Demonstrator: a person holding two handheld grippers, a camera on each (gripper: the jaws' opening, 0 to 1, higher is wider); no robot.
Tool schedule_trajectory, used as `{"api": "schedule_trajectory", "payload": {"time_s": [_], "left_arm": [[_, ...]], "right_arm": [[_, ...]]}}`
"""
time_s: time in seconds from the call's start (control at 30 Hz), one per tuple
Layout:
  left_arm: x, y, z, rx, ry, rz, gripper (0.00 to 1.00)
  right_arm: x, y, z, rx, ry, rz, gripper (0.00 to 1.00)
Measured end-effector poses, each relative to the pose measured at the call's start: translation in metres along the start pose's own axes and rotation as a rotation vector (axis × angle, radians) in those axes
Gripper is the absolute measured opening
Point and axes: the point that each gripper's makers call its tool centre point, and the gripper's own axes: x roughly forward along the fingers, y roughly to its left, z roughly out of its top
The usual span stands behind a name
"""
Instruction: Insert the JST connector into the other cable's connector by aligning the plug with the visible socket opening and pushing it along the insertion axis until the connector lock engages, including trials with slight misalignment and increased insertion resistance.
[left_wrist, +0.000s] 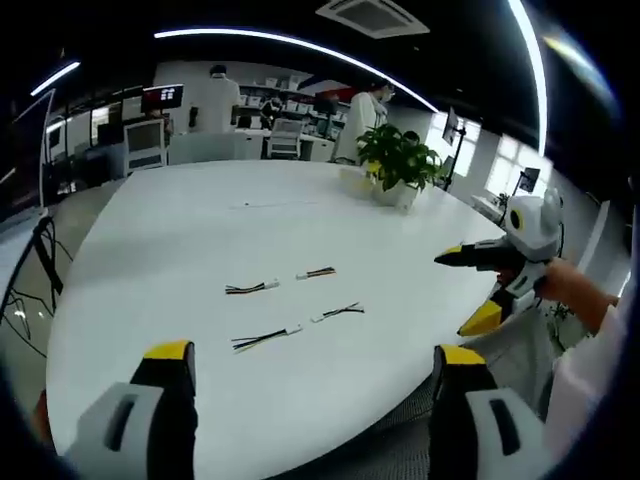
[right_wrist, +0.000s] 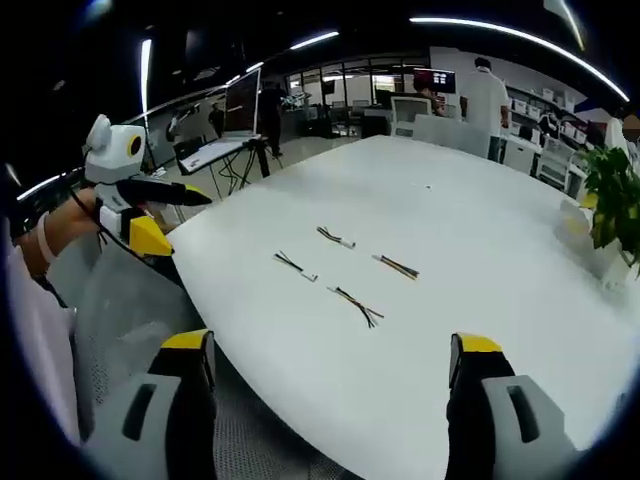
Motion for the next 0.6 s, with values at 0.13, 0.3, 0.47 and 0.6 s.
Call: {"api": "schedule_trajectory", "payload": {"time_s": [0.13, 0.3, 0.47, 0.6], "left_arm": [[-0.0003, 0.0007, 0.0036, -0.012, -0.018, 0.003, 0.96], [-0.0028, -0.0017, 0.0102, -0.08, -0.056, -0.036, 0.96], [-0.0029, 0.0024, 0.0058, -0.044, -0.03, -0.009, 0.97], [-0.0032, 0.0032, 0.0052, -0.04, -0.031, -0.006, 0.97]], "right_arm": [[0.0012, 0.0001, -0.002, 0.006, 0.005, 0.004, 0.96], [0.0007, -0.0008, -0.0007, 0.014, -0.003, 0.005, 0.96], [-0.0009, -0.0031, 0.0032, 0.031, -0.023, -0.004, 0.98], [-0.0019, -0.0037, 0.0049, 0.045, -0.032, -0.008, 0.98]]}}
